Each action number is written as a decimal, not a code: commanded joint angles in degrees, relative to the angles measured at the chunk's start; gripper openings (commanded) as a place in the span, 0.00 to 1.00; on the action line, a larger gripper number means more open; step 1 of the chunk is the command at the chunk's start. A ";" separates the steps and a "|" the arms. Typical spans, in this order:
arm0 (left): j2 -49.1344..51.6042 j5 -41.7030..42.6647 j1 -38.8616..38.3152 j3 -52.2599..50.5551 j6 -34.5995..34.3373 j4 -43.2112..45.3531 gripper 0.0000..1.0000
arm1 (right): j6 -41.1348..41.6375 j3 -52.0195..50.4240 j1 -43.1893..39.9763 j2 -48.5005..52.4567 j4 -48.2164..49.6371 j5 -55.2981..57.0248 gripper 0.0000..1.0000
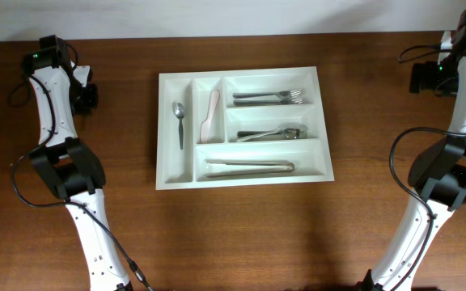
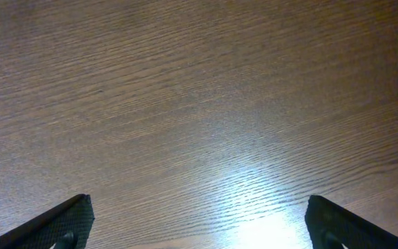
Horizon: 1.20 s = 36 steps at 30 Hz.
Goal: Pack container
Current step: 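Lower the left gripper and close it on the second spoon, then lift the second spoon and carry it right over the tray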
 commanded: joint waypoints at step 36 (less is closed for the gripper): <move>-16.83 27.06 -5.07 17.35 -9.01 -13.88 0.02 | 0.42 -0.24 -0.31 0.15 -0.02 -0.13 0.99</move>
